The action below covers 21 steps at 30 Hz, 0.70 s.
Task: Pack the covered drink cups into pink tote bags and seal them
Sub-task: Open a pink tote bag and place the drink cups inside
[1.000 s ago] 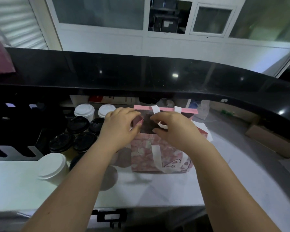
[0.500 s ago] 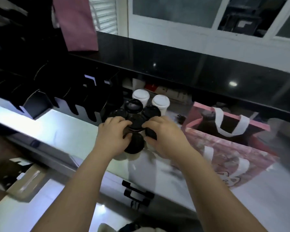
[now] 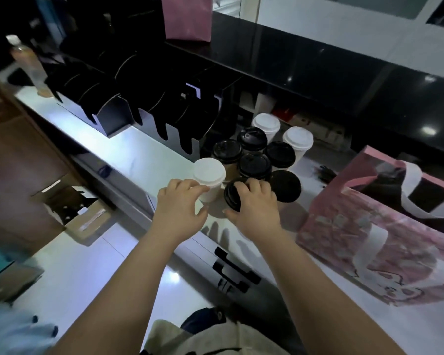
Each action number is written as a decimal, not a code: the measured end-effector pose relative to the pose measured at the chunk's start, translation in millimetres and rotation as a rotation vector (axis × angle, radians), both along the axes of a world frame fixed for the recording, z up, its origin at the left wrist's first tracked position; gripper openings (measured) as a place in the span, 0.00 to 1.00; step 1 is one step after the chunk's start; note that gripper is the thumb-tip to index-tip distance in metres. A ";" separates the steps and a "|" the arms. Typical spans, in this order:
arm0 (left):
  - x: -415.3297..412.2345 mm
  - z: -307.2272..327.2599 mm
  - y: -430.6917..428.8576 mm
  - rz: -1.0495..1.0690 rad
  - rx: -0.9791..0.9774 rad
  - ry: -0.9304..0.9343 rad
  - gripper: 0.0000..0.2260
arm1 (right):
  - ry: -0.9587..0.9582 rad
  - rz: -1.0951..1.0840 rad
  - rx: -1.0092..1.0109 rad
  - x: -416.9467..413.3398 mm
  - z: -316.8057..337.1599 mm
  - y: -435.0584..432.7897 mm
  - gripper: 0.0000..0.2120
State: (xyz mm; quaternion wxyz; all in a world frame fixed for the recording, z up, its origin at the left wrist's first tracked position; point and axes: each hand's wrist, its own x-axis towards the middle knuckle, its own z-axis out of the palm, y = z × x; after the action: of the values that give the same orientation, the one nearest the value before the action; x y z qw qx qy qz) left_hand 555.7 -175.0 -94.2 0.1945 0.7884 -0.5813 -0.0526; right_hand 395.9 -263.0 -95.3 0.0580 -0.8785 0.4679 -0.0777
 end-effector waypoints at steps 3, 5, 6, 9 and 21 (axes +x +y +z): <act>-1.1 -3.5 0.9 0.003 0.006 -0.002 0.20 | -0.042 0.021 -0.012 -2.6 -6.6 4.5 0.23; -3.2 -3.8 -0.4 -0.004 -0.005 -0.005 0.20 | -0.099 0.035 0.029 -4.1 -9.3 6.9 0.21; -4.9 -3.5 -1.0 -0.008 -0.009 -0.007 0.20 | -0.117 0.043 0.049 -4.1 -10.2 7.7 0.21; -11.9 -3.5 -2.5 -0.025 -0.015 -0.016 0.20 | -0.108 0.055 0.070 -2.2 -12.6 7.5 0.23; -14.7 -11.4 1.0 -0.043 0.012 -0.052 0.23 | -0.077 0.014 0.172 2.5 -4.2 14.9 0.43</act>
State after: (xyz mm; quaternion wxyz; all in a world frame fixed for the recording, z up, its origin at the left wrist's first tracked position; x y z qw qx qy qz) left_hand 541.0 -174.0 -105.6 0.1732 0.7779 -0.6028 -0.0398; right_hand 398.4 -248.1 -99.5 0.1519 -0.8699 0.4640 -0.0704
